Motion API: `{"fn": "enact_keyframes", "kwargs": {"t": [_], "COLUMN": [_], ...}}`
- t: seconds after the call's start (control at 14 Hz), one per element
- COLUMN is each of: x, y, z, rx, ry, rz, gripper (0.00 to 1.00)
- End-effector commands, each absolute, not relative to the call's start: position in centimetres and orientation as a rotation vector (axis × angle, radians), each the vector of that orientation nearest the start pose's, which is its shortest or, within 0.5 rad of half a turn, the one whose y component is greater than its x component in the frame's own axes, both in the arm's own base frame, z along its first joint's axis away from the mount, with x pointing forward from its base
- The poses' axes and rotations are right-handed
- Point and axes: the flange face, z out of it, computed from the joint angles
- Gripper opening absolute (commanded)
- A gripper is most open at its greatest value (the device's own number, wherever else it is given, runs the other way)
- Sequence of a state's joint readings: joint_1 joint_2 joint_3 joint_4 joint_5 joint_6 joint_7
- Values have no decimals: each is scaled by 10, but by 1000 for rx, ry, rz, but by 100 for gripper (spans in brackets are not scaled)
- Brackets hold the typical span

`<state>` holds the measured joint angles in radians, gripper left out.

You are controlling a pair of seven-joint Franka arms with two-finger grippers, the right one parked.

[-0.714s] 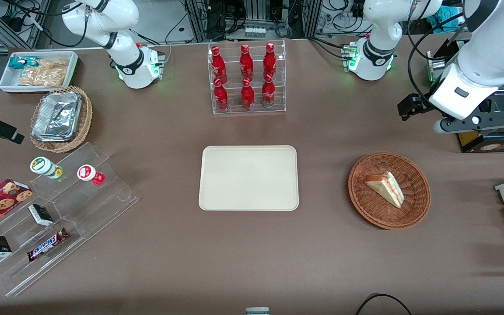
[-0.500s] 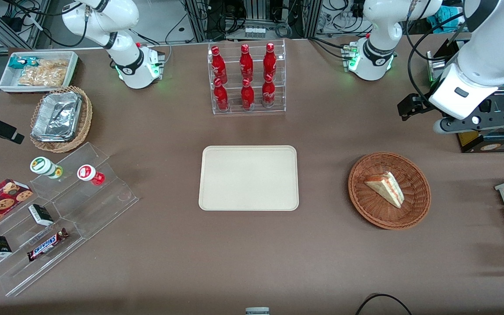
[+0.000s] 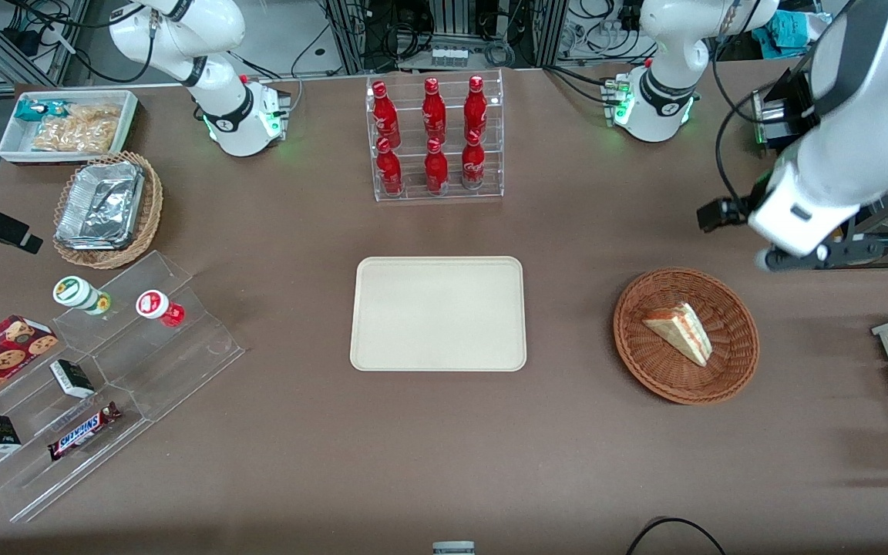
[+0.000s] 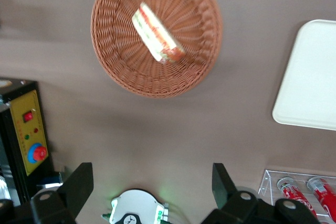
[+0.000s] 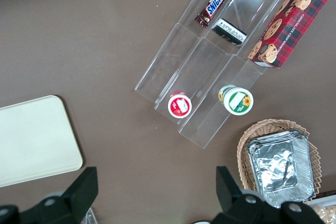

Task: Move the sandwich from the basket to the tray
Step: 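Move the left gripper down over the sandwich in the wicker basket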

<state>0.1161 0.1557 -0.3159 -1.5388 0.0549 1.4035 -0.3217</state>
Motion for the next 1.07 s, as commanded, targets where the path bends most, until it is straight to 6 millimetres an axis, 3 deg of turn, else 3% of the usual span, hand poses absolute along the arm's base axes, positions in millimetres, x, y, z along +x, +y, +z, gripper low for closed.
{"fn": "enact_keyframes", "kwargs": {"t": [0.0,0.21,0.36,0.57,0.86,1.0], "x": [595,607,616,627,631,628], "y": [-78,-78,-80,-81,-69,-65], "z": [486,407,372,331,294,285], "rx": [-3020,-2994,-2948,-2918,-2886,-2873], "ry": [-330,-621,-875,-1001,-1098,-1083], "rz": [517,435,366,354,353,345], "gripper": [100,100,100,100,100,100]}}
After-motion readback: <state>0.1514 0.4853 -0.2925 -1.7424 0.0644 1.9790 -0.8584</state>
